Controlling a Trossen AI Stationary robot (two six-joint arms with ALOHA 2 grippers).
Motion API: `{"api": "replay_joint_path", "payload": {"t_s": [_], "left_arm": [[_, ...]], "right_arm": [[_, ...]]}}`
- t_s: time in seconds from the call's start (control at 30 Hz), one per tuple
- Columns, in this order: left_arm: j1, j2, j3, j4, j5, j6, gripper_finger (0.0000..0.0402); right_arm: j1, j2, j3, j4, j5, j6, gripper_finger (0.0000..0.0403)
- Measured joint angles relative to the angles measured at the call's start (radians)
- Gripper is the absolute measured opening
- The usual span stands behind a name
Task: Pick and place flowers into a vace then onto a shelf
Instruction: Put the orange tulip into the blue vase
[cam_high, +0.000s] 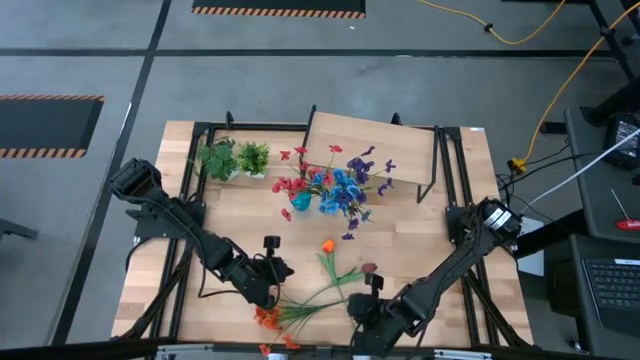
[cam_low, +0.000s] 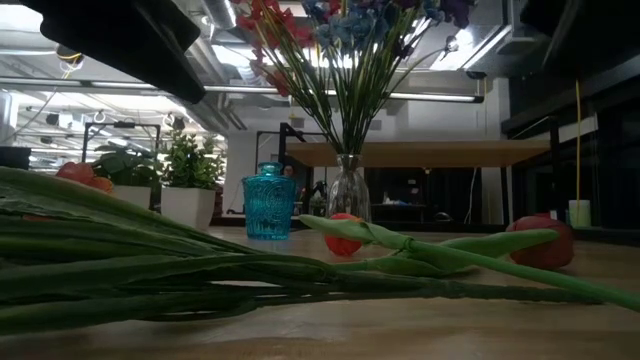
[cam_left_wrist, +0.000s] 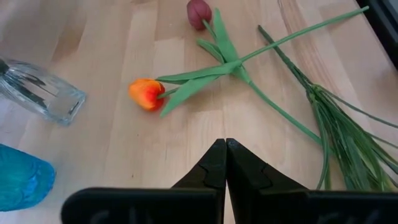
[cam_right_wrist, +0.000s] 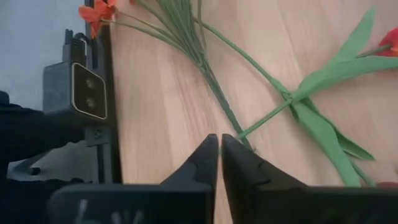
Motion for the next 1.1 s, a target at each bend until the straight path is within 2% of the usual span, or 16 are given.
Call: {"api": "replay_joint_path", "payload": {"t_s": [0.33,0.47,0.73,1.1], "left_arm": [[0.0,0.0,0.0,0.004,0.001,-0.001,0.0001],[0.0,0.0,0.0,0.004,0.001,-0.001,0.0005],[0.0,0.0,0.0,0.003,0.001,-0.001,0.0001],[0.0,0.0,0.0,0.002,0.002,0.001,0.0002]], "right_arm": [[0.0,0.001,-0.102,0.124,0.001,0.049,0.0149],[0.002,0.001,-0.127,0.138,0.001,0.1,0.0182],[0.007,0.001,-0.221,0.358,0.001,0.1,0.019],[0.018,0.026,-0.249,0.429,0.001,0.122,0.019]]}}
